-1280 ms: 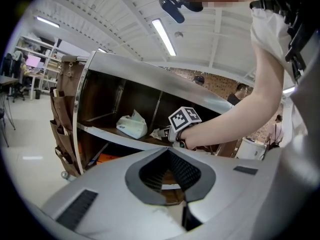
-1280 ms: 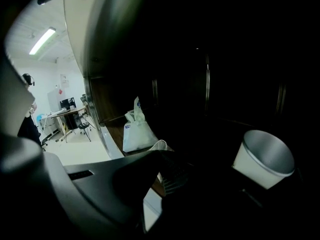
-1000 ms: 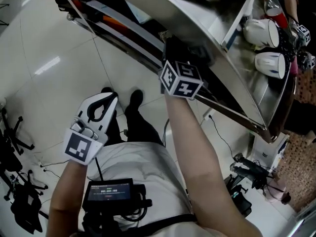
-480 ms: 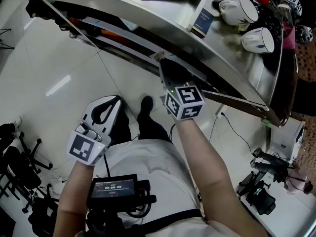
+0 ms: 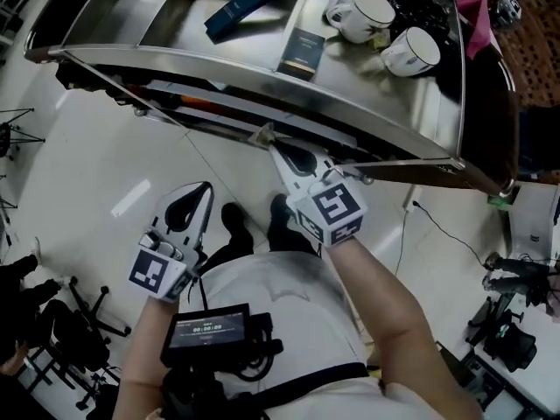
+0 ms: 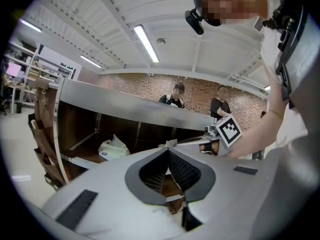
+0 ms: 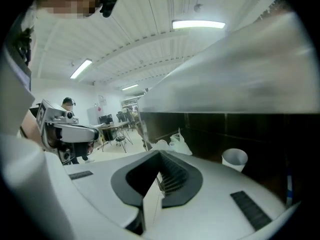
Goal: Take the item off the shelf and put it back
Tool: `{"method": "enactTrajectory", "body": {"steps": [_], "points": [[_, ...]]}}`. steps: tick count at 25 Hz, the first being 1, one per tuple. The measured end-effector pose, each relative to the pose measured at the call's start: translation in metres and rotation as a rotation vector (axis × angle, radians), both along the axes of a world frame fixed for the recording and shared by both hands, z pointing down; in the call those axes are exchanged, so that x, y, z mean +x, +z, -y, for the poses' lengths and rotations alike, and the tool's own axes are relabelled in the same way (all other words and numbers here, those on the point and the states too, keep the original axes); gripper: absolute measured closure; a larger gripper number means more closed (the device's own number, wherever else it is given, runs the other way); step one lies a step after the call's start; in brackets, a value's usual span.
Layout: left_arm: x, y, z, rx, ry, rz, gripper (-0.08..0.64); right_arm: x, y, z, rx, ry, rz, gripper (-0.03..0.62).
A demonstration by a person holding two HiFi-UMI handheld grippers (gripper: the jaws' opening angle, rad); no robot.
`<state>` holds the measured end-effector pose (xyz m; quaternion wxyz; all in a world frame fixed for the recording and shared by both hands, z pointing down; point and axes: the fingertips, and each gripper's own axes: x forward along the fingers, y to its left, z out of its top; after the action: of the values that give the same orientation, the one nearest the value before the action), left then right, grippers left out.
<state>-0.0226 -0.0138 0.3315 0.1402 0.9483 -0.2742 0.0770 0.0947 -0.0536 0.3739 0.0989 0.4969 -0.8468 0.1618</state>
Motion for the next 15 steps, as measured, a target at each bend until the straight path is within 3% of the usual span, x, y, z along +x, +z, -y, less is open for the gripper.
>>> {"method": "enactTrajectory", "body": {"steps": [8, 15], "points": [[-0.005, -0.035, 0.005, 0.052, -0.002, -0.024, 0.551, -0.013, -0.041, -0.022, 0.070, -0.042, 0.027, 0.592], [-0.003, -0.057, -0.003, 0.072, 0.073, -0.039, 0.551, -0.022, -0.091, -0.029, 0.165, -0.054, 0.055, 0.592]]}}
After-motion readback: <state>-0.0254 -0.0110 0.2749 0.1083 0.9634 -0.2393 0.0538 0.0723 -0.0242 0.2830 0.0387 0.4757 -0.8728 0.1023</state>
